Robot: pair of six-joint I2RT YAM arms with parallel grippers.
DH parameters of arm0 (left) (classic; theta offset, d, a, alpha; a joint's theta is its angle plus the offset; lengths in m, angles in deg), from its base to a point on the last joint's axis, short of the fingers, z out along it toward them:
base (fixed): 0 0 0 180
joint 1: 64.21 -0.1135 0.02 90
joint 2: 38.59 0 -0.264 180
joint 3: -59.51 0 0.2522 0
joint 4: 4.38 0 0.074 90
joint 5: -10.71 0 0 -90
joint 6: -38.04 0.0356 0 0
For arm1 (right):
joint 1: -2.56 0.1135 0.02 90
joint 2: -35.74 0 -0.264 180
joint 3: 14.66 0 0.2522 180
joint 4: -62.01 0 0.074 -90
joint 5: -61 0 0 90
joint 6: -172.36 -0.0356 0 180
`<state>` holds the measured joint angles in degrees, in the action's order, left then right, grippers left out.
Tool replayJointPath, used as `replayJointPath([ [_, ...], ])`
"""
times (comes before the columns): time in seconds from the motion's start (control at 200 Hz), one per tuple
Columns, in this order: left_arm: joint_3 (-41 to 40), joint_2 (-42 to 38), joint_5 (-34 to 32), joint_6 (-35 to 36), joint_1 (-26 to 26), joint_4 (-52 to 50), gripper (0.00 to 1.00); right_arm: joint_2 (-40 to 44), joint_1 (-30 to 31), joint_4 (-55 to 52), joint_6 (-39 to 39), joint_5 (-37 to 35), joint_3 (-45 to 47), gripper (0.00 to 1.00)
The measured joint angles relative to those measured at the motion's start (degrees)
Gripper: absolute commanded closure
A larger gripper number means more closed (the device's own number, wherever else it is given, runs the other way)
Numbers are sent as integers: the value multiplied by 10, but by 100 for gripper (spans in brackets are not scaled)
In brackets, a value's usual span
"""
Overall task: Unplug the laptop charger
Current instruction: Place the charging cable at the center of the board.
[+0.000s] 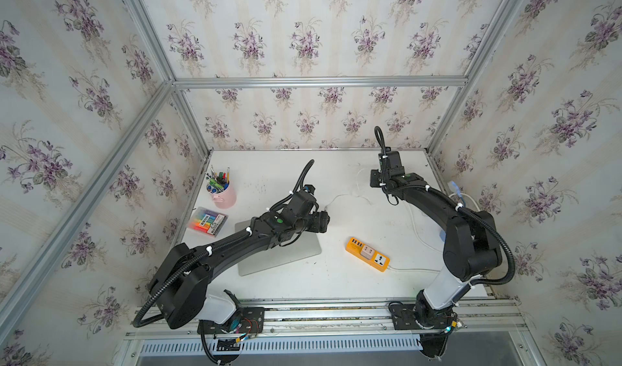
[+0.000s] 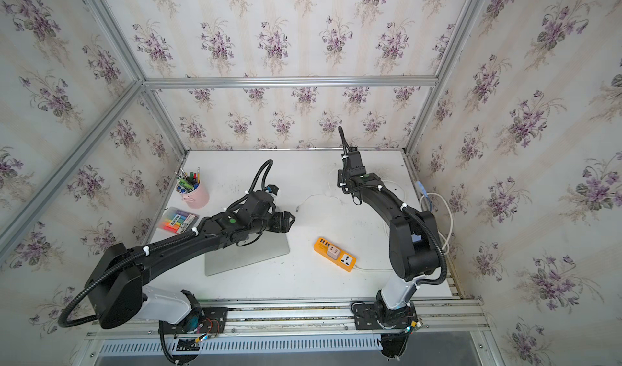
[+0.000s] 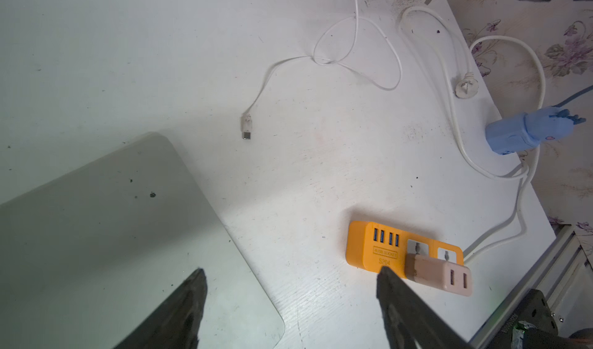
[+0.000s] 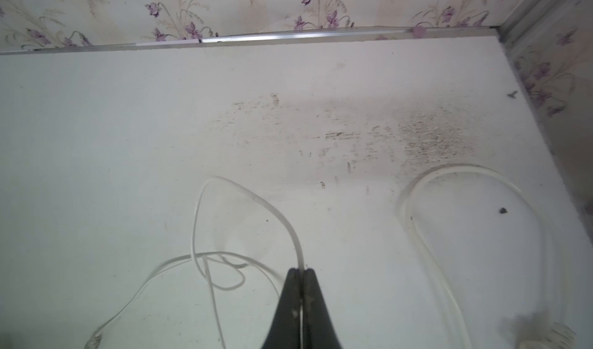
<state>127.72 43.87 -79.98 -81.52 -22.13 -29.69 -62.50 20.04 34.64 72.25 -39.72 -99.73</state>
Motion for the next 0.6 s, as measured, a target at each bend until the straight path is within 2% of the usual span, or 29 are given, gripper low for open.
replayJointPath([
  [0.27, 0, 20, 23, 0, -18, 10, 17, -76, 55, 26, -5, 110, 6, 100],
  [0.445, -7, 20, 28, 0, -23, 22, 17, -117, 66, 39, -17, 128, -6, 100],
  [0.6, -16, 20, 42, -3, -28, 28, 17, -139, 66, 47, -16, 129, -23, 91],
])
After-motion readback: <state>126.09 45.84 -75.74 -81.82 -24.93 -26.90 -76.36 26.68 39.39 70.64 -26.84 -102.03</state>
